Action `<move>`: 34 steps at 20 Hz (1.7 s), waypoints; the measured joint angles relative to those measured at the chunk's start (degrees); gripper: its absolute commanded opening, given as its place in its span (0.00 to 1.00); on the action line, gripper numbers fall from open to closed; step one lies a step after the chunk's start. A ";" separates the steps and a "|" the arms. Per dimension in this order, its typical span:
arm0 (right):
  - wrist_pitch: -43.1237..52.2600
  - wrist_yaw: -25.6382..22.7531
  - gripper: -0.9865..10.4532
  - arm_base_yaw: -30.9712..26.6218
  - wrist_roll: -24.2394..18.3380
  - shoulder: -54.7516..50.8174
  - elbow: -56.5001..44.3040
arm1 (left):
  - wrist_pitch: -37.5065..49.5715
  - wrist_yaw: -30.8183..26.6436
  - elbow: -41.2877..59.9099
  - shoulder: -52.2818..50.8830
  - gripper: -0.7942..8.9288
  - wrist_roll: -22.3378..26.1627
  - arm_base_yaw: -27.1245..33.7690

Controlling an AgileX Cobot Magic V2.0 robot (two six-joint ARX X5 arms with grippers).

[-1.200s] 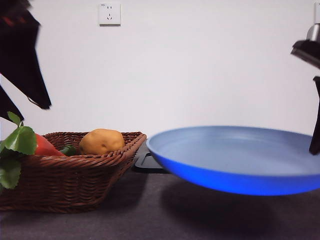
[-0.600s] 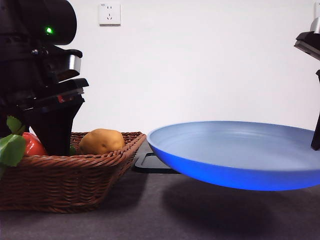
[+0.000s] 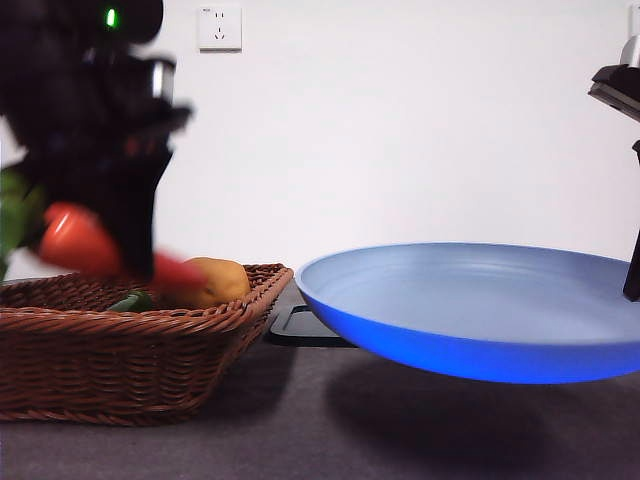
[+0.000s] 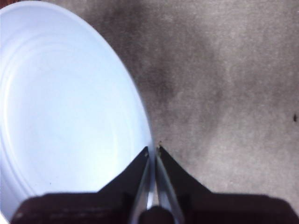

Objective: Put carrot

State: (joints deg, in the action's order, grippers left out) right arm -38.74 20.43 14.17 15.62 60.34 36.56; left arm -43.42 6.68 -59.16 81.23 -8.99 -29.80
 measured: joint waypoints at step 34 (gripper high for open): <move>0.20 0.07 0.09 0.00 2.19 0.02 -0.02 | 17.94 0.92 -10.62 14.82 0.35 2.97 -25.33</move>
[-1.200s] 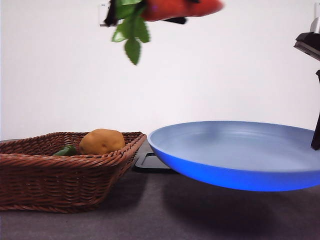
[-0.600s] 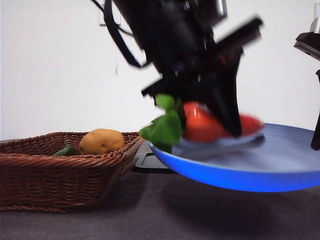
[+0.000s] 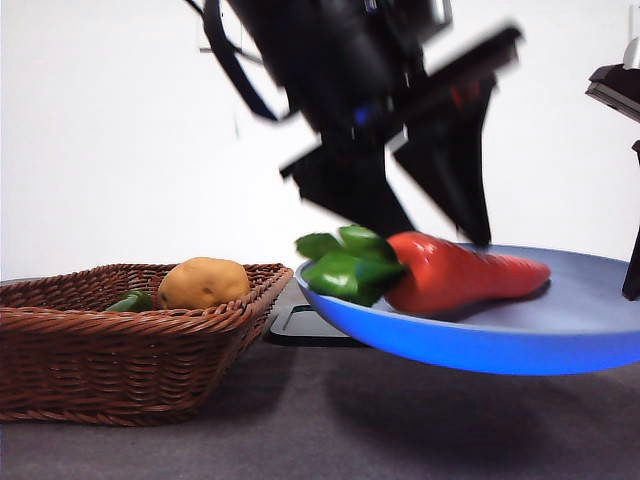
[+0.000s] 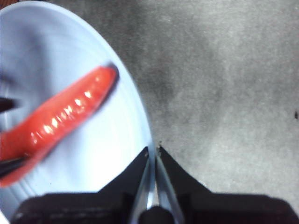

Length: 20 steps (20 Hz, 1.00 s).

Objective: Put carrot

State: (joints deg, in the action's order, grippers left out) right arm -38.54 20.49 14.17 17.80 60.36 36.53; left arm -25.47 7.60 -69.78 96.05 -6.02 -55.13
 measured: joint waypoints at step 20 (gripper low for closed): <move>3.39 0.07 0.09 -7.89 -1.33 47.01 41.16 | -11.80 -24.20 0.00 -40.83 0.35 2.19 1.40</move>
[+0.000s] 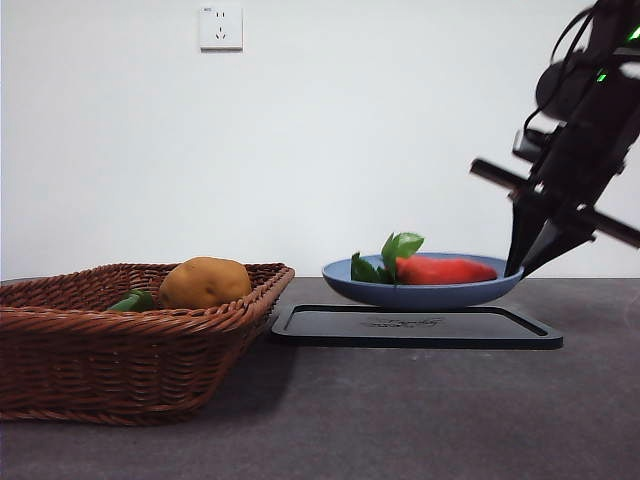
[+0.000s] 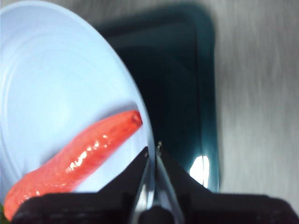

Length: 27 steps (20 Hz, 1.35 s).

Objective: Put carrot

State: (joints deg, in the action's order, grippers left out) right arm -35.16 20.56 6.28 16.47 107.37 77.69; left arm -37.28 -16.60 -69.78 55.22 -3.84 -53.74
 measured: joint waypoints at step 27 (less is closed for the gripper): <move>-13.20 -0.04 0.09 0.46 -5.31 -10.38 3.69 | 8.20 -9.88 0.00 8.48 0.09 6.62 5.62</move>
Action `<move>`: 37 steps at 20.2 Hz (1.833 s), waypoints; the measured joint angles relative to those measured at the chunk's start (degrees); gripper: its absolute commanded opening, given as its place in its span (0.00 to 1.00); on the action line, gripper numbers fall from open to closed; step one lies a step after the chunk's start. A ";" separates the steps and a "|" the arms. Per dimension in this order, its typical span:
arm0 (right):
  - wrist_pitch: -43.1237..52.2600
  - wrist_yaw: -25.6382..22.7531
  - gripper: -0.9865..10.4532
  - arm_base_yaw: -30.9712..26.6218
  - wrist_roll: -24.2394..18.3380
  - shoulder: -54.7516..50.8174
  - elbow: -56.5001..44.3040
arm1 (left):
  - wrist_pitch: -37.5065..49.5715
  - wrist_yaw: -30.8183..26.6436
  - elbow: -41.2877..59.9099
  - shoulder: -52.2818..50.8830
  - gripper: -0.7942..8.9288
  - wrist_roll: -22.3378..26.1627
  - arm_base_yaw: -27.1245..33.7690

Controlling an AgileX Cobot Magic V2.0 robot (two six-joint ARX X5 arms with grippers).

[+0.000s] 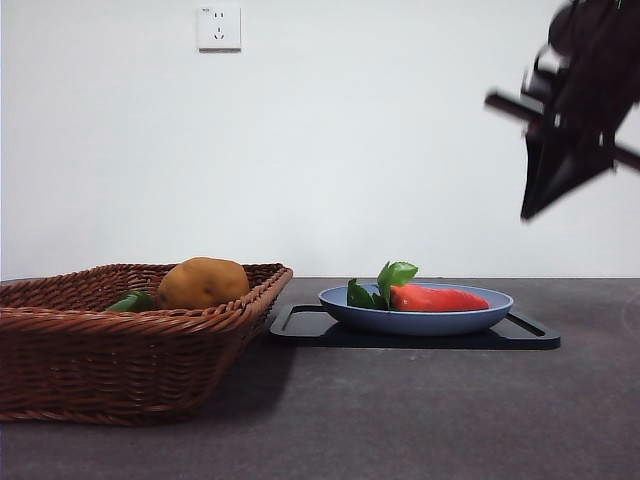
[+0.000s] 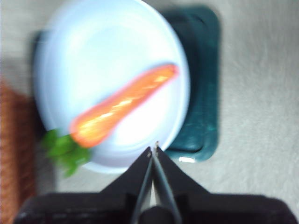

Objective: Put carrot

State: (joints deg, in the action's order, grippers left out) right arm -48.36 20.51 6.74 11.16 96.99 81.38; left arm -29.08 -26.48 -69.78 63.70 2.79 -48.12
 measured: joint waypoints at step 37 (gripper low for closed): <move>34.69 -38.73 0.09 28.50 0.04 -67.17 -55.76 | -5.62 16.17 31.95 -28.63 0.09 -8.46 18.71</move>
State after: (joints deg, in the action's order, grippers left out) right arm -13.67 -18.22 35.24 11.20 29.82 25.63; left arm -34.70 -10.31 -37.82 35.07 -5.67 -29.41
